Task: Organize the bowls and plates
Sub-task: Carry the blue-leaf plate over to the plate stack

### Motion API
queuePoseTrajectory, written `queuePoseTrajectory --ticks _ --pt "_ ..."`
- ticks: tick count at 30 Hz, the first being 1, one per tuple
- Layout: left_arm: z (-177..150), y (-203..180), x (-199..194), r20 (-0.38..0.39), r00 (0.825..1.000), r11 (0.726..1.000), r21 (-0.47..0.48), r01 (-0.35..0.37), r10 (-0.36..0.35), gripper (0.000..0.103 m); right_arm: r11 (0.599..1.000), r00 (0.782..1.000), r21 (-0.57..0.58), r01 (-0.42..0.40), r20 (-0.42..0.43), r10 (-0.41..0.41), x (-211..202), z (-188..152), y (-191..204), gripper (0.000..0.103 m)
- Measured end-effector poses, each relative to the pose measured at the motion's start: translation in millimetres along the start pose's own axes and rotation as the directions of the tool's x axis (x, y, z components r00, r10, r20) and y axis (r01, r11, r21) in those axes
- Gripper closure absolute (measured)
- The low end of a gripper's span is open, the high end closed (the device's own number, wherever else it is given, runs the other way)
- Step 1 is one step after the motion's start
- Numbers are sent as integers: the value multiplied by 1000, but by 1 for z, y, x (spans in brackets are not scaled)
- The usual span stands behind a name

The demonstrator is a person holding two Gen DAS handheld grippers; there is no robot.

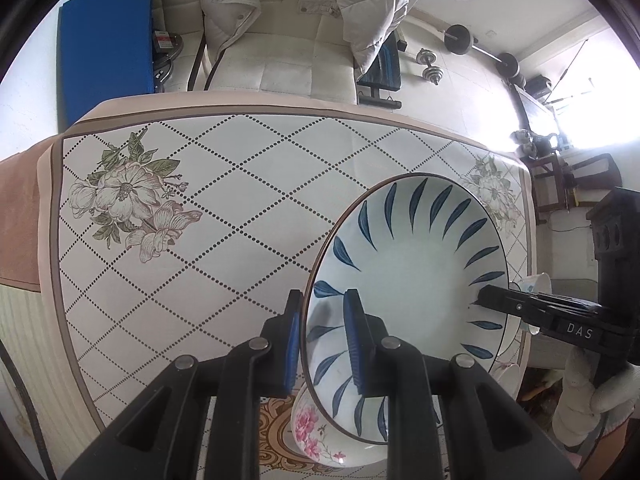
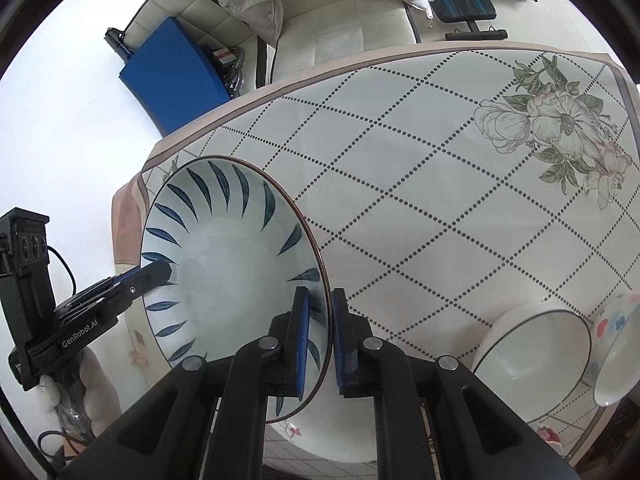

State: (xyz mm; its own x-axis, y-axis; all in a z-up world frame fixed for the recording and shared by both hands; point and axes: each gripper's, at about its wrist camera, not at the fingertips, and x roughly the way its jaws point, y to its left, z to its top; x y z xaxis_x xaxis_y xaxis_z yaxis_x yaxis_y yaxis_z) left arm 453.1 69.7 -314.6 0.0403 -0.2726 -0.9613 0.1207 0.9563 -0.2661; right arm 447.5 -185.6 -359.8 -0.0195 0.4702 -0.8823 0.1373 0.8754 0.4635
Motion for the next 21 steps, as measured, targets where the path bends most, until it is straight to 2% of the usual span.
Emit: queuePoseTrajectory --ticks 4,10,21 --pt "-21 -12 -5 7 1000 999 45 -28 28 85 1000 1000 -7 -9 10 9 -12 -27 0 91" --pt "-59 -12 2 -33 999 997 71 -25 27 85 1000 1000 24 -21 13 20 -15 -69 -12 91" --pt "-112 -2 44 -123 991 997 66 -40 48 85 994 996 98 -45 -70 52 37 -139 -45 91"
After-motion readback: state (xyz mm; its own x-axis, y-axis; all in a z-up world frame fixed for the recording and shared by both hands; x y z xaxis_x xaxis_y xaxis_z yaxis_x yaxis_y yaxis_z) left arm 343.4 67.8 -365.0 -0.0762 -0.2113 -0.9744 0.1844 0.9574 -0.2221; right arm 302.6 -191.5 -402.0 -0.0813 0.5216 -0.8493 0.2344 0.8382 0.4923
